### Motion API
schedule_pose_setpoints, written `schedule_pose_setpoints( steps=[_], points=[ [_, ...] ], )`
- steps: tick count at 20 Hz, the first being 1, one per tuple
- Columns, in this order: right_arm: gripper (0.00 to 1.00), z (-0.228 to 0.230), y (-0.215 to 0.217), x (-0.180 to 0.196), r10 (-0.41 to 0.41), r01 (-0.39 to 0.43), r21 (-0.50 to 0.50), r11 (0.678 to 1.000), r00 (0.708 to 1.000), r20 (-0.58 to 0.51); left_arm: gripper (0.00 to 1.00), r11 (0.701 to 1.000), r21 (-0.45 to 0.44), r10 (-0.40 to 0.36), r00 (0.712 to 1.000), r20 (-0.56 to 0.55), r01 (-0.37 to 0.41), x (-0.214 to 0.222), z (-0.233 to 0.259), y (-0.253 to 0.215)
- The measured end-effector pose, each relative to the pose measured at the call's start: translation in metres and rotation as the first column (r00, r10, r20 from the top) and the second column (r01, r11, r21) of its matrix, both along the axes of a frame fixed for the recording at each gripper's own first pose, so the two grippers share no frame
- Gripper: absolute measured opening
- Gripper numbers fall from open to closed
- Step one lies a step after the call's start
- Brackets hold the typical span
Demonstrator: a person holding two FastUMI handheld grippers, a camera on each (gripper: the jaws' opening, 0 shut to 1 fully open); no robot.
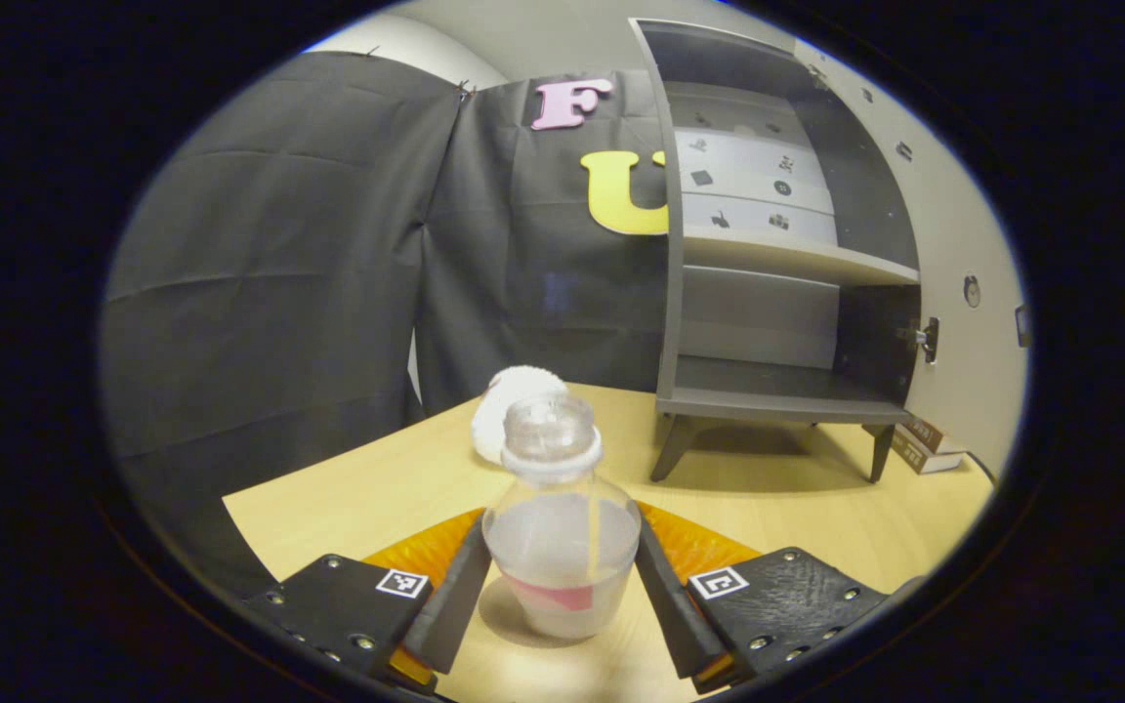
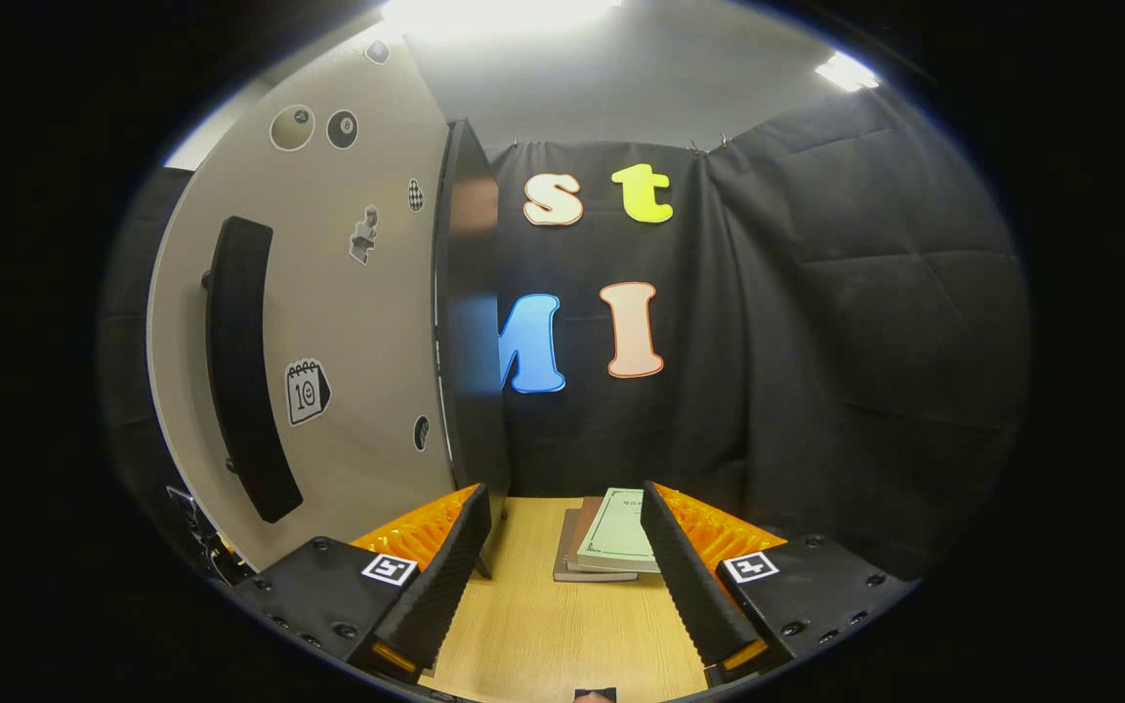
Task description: Open the cabinet door with the right hand, grasp the bottle in the cabinet with the left hand and place it on the coaster, then close the cabinet door with the right hand.
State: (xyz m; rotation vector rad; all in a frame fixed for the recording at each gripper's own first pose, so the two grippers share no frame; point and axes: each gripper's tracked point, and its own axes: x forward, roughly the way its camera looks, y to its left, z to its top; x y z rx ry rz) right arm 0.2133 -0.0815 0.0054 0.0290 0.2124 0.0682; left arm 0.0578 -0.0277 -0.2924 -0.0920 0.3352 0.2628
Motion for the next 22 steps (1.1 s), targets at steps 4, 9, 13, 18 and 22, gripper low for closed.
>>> schedule_pose_setpoints(
  steps=[4, 9, 13, 18, 22],
  points=[
    [0.92, -0.003, 0.001, 0.001, 0.006, -0.006, -0.005, 1.0, 1.0, 0.0, 0.8, 1.0, 0.012, 0.0, 1.0, 0.022, -0.001, 0.007, 0.019, 0.002],
    [0.92, -0.005, 0.0, 0.003, 0.011, -0.011, 0.005, 1.0, 1.0, 0.003, 0.82, 1.0, 0.028, -0.002, 0.998, 0.056, 0.0, 0.014, 0.052, 0.002],
    [0.98, -0.002, -0.004, 0.007, 0.013, -0.013, 0.029, 0.999, 1.0, 0.017, 0.8, 0.999, 0.046, -0.016, 0.995, 0.101, 0.011, 0.024, 0.098, -0.002],
    [0.98, 0.003, -0.004, 0.01, 0.056, -0.058, 0.053, 0.997, 0.998, 0.03, 0.8, 0.998, 0.055, -0.013, 0.986, 0.169, 0.004, 0.029, 0.174, -0.009],
    [0.98, 0.007, 0.007, 0.016, 0.131, -0.134, 0.093, 0.987, 0.99, 0.044, 0.8, 0.995, 0.099, -0.034, 0.983, 0.178, 0.016, 0.027, 0.235, -0.019]
  ],
)
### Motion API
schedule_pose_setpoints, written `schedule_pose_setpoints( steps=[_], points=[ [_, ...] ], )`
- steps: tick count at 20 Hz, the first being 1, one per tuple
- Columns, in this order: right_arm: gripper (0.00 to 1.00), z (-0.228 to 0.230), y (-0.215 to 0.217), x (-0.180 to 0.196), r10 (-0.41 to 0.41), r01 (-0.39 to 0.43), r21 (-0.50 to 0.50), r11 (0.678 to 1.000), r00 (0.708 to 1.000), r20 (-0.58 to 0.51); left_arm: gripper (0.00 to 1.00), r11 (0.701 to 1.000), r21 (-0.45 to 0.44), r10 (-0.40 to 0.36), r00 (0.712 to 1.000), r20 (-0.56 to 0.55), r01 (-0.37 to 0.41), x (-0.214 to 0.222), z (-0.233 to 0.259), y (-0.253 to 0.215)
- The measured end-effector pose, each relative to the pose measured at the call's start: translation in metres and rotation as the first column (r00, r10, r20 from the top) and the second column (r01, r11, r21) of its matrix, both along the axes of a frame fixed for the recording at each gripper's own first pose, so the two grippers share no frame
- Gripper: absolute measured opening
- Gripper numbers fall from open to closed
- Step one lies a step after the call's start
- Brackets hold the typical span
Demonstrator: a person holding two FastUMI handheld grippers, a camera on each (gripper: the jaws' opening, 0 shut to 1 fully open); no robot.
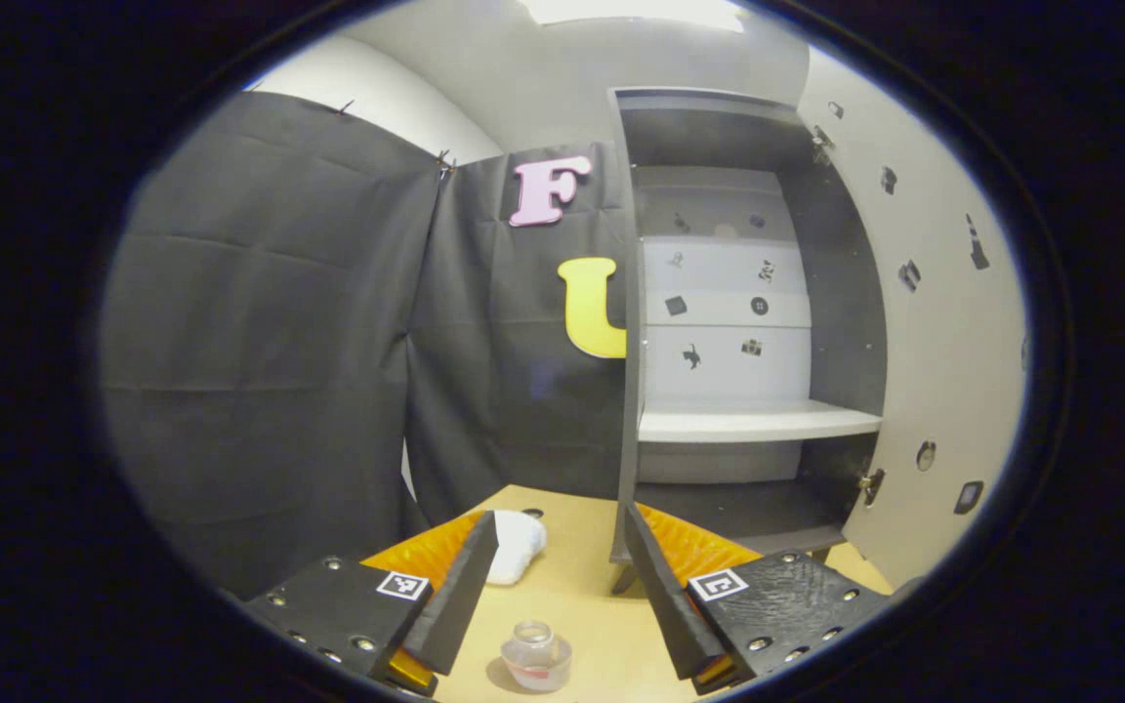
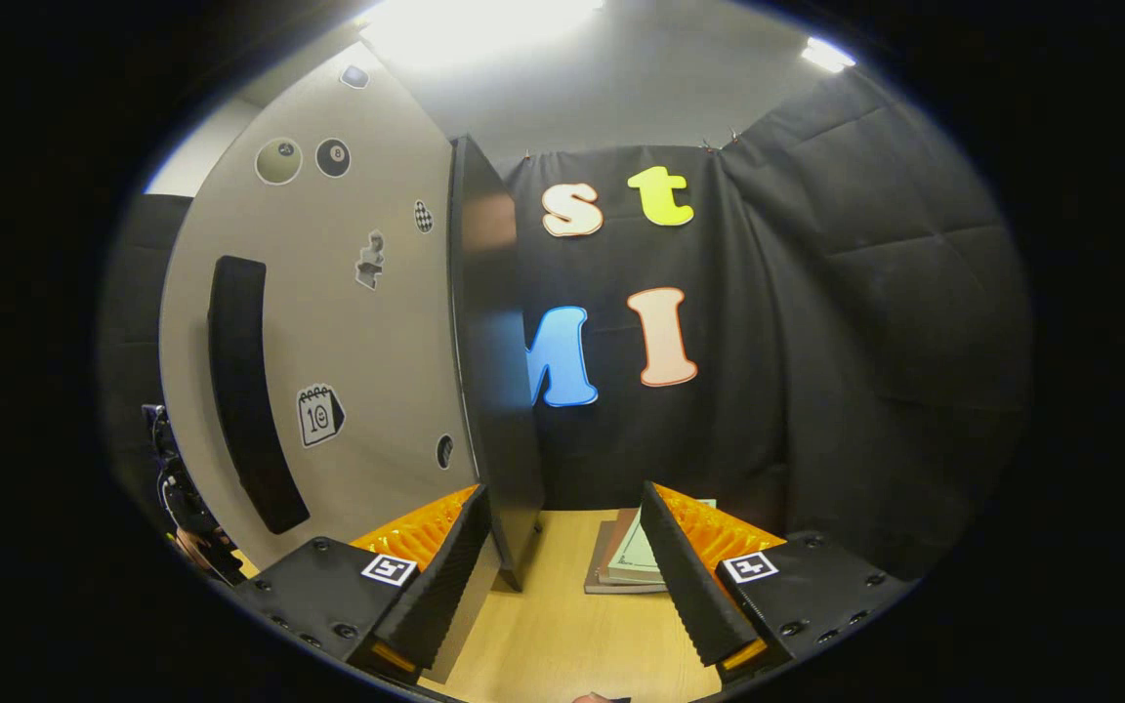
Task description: Open the cabinet door with the right hand, grasp the bottle in the cabinet with the left hand and place it on the coaster, then close the cabinet door with the right hand.
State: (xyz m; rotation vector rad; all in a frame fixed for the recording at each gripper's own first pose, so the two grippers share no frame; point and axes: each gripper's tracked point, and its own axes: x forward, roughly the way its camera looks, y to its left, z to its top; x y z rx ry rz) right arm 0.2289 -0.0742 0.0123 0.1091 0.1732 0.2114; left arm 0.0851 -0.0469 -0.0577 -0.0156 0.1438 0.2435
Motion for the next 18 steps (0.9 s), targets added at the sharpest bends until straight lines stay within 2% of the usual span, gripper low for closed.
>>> schedule_pose_setpoints(
  steps=[1, 2, 3, 4, 5, 6, 9, 13, 14, 15, 16, 17, 18],
  points=[
    [0.98, 0.0, 0.003, 0.001, 0.019, -0.019, 0.014, 1.0, 1.0, -0.002, 0.81, 1.0, 0.013, -0.003, 1.0, -0.002, 0.003, -0.001, 0.012, -0.002],
    [0.98, 0.001, 0.007, 0.002, 0.034, -0.034, 0.03, 0.999, 0.999, -0.002, 0.79, 1.0, 0.018, -0.012, 1.0, 0.01, 0.011, -0.002, 0.025, -0.006],
    [0.93, 0.002, 0.01, 0.005, 0.046, -0.046, 0.046, 0.998, 0.999, -0.003, 0.8, 1.0, 0.013, -0.02, 1.0, 0.021, 0.02, -0.004, 0.036, -0.01],
    [0.98, 0.003, 0.014, 0.005, 0.056, -0.056, 0.06, 0.997, 0.998, -0.001, 0.8, 0.999, 0.003, -0.032, 0.999, 0.027, 0.032, -0.006, 0.043, -0.014],
    [0.93, 0.004, 0.018, 0.006, 0.064, -0.064, 0.069, 0.996, 0.998, 0.001, 0.8, 0.999, -0.008, -0.043, 0.999, 0.032, 0.044, -0.007, 0.049, -0.018],
    [0.98, 0.004, 0.021, 0.007, 0.07, -0.07, 0.072, 0.995, 0.998, -0.004, 0.8, 0.999, -0.019, -0.05, 0.998, 0.036, 0.051, -0.008, 0.053, -0.019],
    [0.98, 0.005, 0.034, 0.009, 0.085, -0.083, 0.067, 0.994, 0.996, -0.02, 0.8, 0.997, -0.034, -0.073, 0.996, 0.045, 0.074, -0.005, 0.057, -0.015],
    [0.98, 0.021, 0.064, 0.0, 0.132, -0.132, 0.086, 0.988, 0.991, 0.006, 0.79, 0.994, 0.007, -0.105, 0.994, 0.041, 0.105, 0.0, 0.058, 0.004],
    [0.98, 0.022, 0.067, -0.002, 0.128, -0.128, 0.079, 0.989, 0.992, 0.007, 0.8, 0.994, 0.014, -0.111, 0.993, 0.046, 0.111, 0.001, 0.059, 0.011],
    [0.92, 0.025, 0.066, -0.002, 0.106, -0.107, 0.066, 0.992, 0.994, 0.012, 0.8, 0.993, 0.014, -0.119, 0.992, 0.05, 0.118, 0.002, 0.059, 0.016],
    [0.95, 0.026, 0.065, -0.001, 0.09, -0.091, 0.062, 0.994, 0.996, 0.015, 0.8, 0.993, 0.009, -0.122, 0.991, 0.052, 0.121, 0.003, 0.061, 0.022],
    [0.89, 0.028, 0.066, 0.0, 0.078, -0.079, 0.068, 0.994, 0.997, 0.018, 0.8, 0.992, 0.001, -0.126, 0.991, 0.054, 0.126, 0.006, 0.06, 0.027],
    [0.89, 0.03, 0.071, -0.001, 0.077, -0.078, 0.083, 0.994, 0.997, 0.017, 0.8, 0.991, -0.008, -0.13, 0.99, 0.055, 0.131, 0.007, 0.058, 0.031]
  ],
)
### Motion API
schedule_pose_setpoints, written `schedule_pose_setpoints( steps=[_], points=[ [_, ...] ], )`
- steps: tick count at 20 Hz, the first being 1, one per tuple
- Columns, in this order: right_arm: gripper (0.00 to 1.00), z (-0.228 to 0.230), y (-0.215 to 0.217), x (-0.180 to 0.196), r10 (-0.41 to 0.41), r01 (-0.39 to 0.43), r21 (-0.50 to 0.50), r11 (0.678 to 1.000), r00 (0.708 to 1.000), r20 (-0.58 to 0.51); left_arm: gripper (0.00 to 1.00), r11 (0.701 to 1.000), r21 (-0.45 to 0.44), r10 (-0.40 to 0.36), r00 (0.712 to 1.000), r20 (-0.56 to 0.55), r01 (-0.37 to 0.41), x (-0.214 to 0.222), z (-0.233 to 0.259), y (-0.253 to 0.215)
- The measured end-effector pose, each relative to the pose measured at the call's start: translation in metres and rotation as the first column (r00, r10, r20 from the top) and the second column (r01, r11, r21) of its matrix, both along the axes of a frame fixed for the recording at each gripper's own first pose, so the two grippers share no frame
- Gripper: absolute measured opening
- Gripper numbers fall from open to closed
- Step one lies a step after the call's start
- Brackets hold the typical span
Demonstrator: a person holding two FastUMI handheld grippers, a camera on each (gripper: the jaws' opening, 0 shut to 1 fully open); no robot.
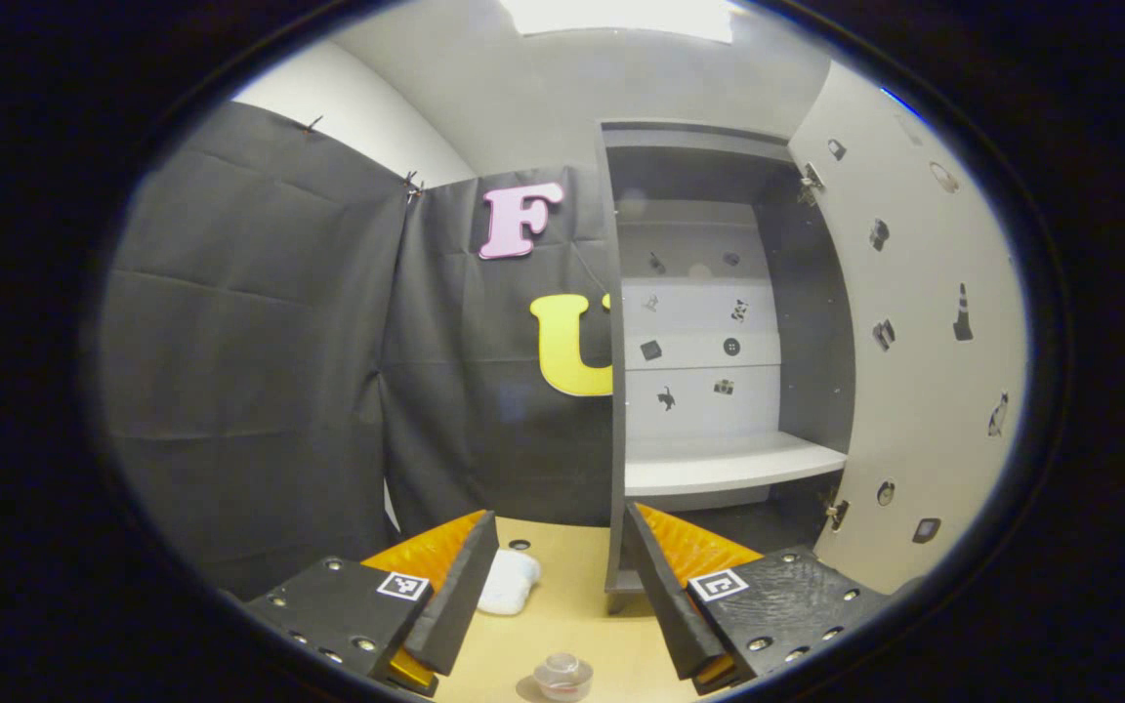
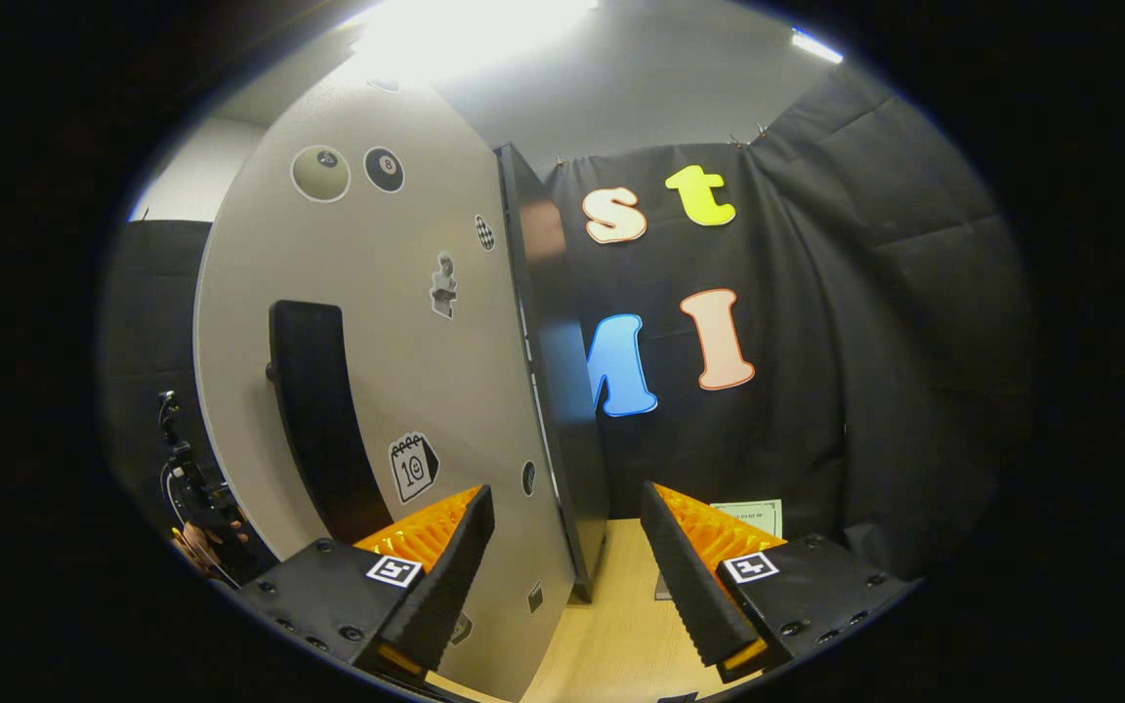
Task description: Open the cabinet door with the right hand, grasp the bottle in the cabinet with the left hand and place it on the coaster, then close the cabinet door with the right hand.
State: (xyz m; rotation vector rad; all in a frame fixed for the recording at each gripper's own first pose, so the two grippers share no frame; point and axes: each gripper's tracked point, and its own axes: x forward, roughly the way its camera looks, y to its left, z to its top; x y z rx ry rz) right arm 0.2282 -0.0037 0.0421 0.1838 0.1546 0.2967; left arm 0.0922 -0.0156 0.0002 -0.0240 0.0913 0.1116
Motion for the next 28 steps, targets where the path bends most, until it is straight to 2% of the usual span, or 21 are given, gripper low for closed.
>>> schedule_pose_setpoints(
  steps=[1, 3, 4, 5, 6, 7, 8, 17, 23, 28],
  points=[
    [0.96, 0.0, 0.008, 0.001, 0.005, -0.005, 0.018, 1.0, 1.0, -0.003, 0.8, 1.0, -0.005, 0.001, 1.0, -0.002, -0.001, 0.001, -0.001, 0.006],
    [0.75, 0.001, 0.019, -0.003, 0.015, -0.015, 0.024, 1.0, 1.0, -0.013, 0.8, 1.0, -0.012, 0.001, 1.0, 0.002, -0.001, 0.002, -0.002, 0.018],
    [0.82, 0.001, 0.025, -0.004, 0.021, -0.021, 0.019, 1.0, 1.0, -0.013, 0.81, 1.0, -0.017, -0.002, 1.0, 0.004, 0.002, 0.002, -0.002, 0.023],
    [0.82, 0.002, 0.031, -0.006, 0.027, -0.027, 0.01, 1.0, 1.0, -0.01, 0.81, 1.0, -0.019, -0.001, 1.0, 0.003, 0.001, 0.002, -0.002, 0.028],
    [0.82, 0.003, 0.038, -0.007, 0.035, -0.035, -0.004, 0.999, 0.999, -0.005, 0.8, 1.0, -0.021, 0.0, 1.0, 0.003, 0.0, 0.001, -0.004, 0.034],
    [0.74, 0.004, 0.044, -0.007, 0.042, -0.042, -0.021, 0.999, 0.999, 0.002, 0.8, 1.0, -0.024, 0.0, 1.0, 0.004, 0.0, 0.0, -0.004, 0.038],
    [0.82, 0.005, 0.048, -0.004, 0.05, -0.05, -0.037, 0.998, 0.999, 0.007, 0.8, 1.0, -0.028, 0.001, 1.0, 0.003, -0.001, 0.0, -0.004, 0.042],
    [0.82, 0.006, 0.11, -0.007, 0.121, -0.12, -0.076, 0.99, 0.992, 0.019, 0.8, 0.998, -0.039, 0.039, 0.999, -0.007, -0.039, -0.017, -0.014, 0.085],
    [0.82, 0.003, 0.14, 0.003, 0.165, -0.164, -0.049, 0.985, 0.986, 0.017, 0.8, 0.997, -0.036, 0.067, 0.998, -0.014, -0.068, -0.031, -0.019, 0.113],
    [0.82, -0.006, 0.17, 0.021, 0.156, -0.155, -0.069, 0.986, 0.988, 0.018, 0.8, 0.995, -0.032, 0.093, 0.995, -0.02, -0.093, -0.04, -0.024, 0.133]
  ],
)
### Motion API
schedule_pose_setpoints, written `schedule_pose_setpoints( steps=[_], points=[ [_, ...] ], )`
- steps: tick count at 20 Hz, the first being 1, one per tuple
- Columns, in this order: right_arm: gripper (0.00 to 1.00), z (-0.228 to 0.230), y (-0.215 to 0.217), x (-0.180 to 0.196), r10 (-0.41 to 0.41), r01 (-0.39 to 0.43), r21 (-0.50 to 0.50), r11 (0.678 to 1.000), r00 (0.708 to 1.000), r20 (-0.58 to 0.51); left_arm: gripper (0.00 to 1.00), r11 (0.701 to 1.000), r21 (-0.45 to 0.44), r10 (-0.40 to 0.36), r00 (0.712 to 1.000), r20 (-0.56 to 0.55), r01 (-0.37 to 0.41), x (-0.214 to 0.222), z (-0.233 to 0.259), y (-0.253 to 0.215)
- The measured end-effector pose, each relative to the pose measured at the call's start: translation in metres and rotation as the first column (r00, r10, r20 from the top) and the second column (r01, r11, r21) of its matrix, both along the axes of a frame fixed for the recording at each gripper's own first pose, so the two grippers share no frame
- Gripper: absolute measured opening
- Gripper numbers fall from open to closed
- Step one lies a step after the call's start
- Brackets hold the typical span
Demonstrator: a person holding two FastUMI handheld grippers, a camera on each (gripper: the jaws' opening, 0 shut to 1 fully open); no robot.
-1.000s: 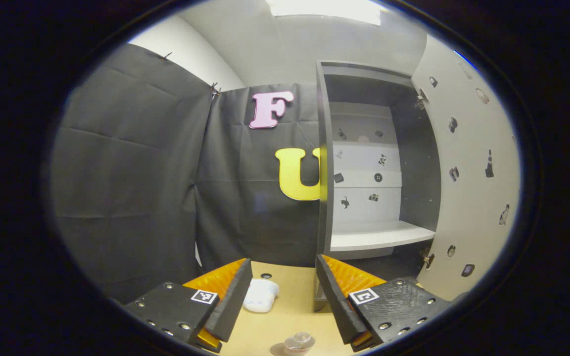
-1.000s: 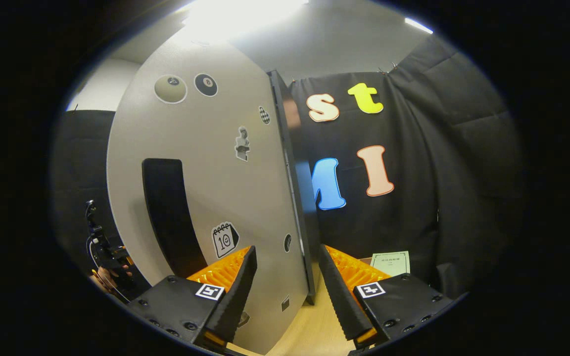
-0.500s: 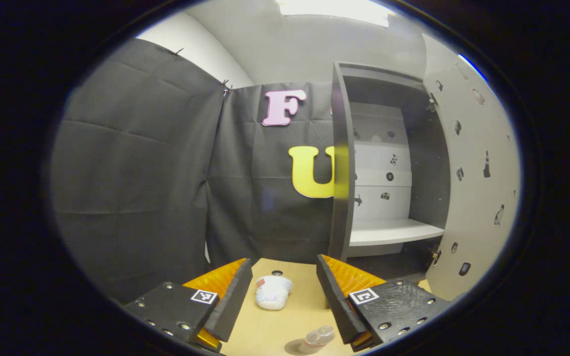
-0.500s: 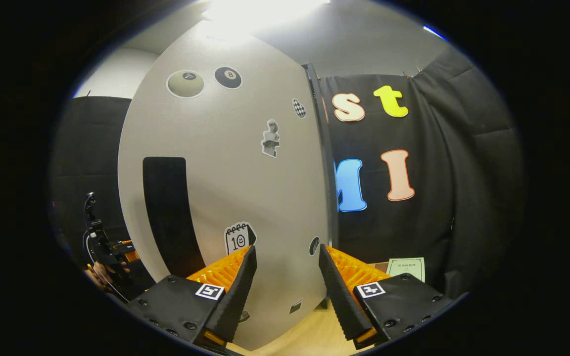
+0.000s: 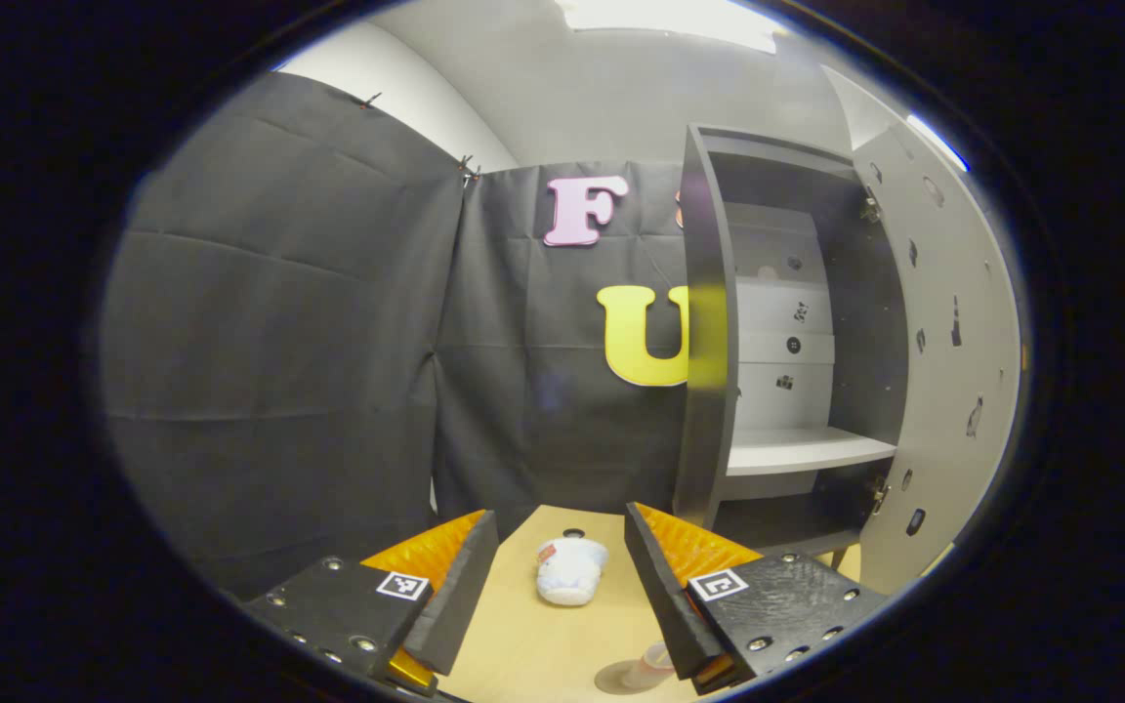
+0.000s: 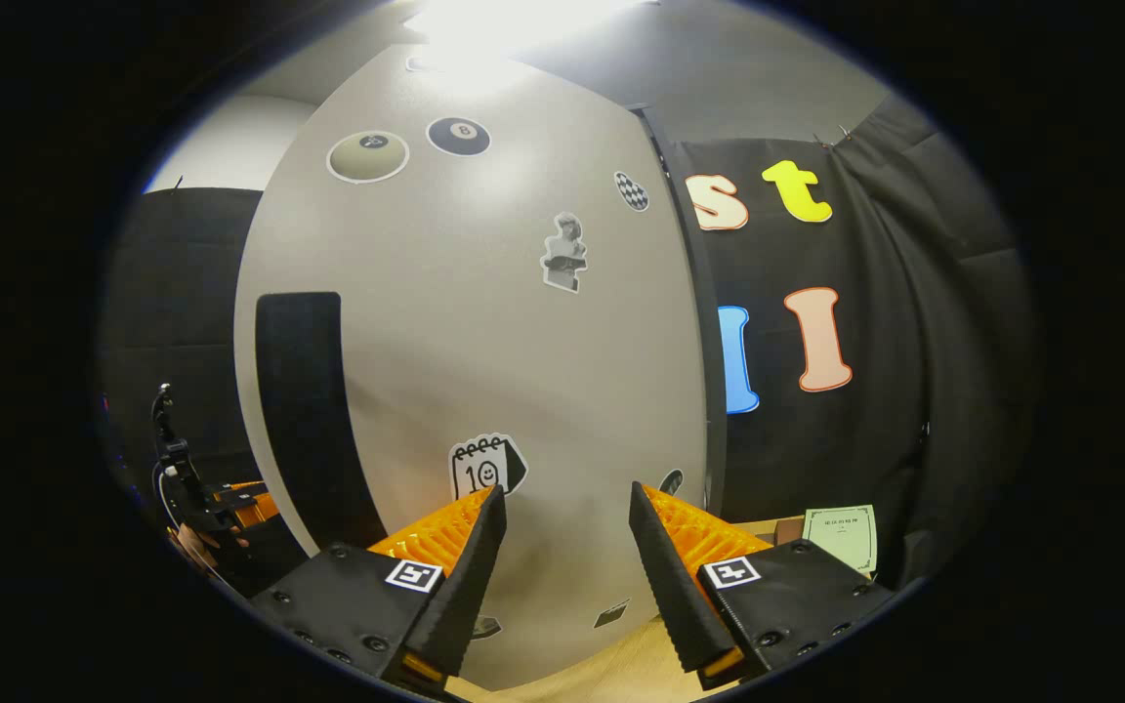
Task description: Open the cabinet door with the right hand, grasp the bottle in the cabinet with the left hand and place it on the coaster, then close the cabinet door with the right hand.
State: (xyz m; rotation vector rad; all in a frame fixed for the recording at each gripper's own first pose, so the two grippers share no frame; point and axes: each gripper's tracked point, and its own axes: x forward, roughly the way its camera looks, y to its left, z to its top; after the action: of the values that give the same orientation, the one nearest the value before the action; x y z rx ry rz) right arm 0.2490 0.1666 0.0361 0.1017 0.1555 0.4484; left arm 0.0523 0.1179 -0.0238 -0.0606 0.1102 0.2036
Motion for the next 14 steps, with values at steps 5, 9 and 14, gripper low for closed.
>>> schedule_pose_setpoints(
  steps=[5, 9, 14],
  points=[
    [0.84, -0.004, 0.015, 0.012, -0.027, 0.027, -0.006, 1.0, 1.0, 0.008, 0.82, 0.999, 0.003, 0.038, 0.999, -0.013, -0.038, -0.008, -0.008, 0.024],
    [0.84, -0.005, 0.035, 0.023, -0.021, 0.021, 0.007, 1.0, 1.0, 0.002, 0.8, 0.998, -0.005, 0.059, 0.998, -0.021, -0.059, -0.008, -0.009, 0.027],
    [0.84, -0.011, 0.062, 0.047, -0.019, 0.019, -0.01, 1.0, 1.0, -0.002, 0.83, 0.996, 0.006, 0.09, 0.996, -0.029, -0.09, -0.013, -0.01, 0.031]
  ],
)
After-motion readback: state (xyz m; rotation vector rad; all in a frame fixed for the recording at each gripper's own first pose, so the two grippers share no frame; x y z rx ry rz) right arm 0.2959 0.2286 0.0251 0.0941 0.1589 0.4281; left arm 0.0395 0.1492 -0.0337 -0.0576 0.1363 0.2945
